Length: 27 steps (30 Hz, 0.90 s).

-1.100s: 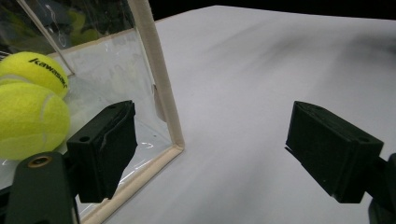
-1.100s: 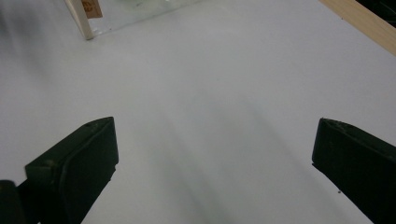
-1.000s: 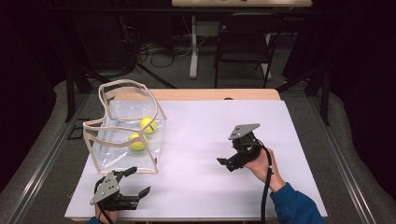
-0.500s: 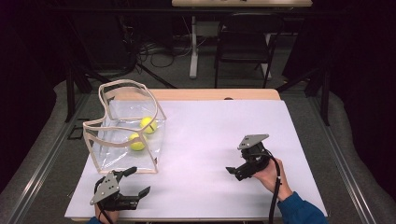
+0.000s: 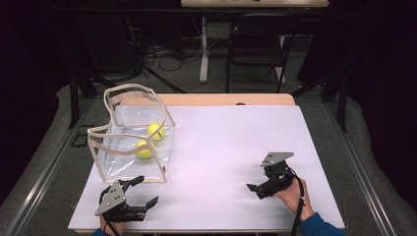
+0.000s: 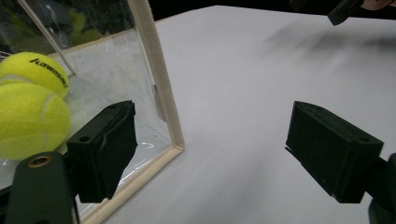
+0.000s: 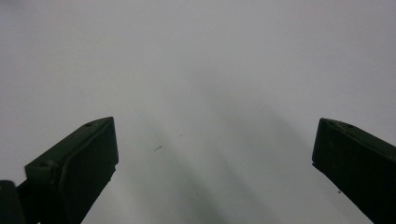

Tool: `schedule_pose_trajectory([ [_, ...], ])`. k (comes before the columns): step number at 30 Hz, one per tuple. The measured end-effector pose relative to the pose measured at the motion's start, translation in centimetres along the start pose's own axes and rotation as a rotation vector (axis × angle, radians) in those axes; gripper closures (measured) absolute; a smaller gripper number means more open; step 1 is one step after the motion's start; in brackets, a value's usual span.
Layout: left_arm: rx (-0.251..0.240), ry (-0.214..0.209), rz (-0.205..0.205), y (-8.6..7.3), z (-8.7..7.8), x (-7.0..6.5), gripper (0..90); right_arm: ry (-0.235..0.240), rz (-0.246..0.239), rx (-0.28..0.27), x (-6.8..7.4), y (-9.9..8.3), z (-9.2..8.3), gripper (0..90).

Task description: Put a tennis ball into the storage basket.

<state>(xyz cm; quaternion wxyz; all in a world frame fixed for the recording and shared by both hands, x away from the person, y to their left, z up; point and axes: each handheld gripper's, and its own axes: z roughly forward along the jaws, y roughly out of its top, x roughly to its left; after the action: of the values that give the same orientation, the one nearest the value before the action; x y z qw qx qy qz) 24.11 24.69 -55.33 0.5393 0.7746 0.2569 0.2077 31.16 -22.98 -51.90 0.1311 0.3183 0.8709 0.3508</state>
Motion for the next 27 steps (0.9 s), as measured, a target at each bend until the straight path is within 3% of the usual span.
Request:
schedule_pose_trajectory([
  [27,0.006,0.003,0.0,0.0,0.0,0.0,16.1,-0.036,0.054,0.034,0.5,-4.3,0.4,0.0],
])
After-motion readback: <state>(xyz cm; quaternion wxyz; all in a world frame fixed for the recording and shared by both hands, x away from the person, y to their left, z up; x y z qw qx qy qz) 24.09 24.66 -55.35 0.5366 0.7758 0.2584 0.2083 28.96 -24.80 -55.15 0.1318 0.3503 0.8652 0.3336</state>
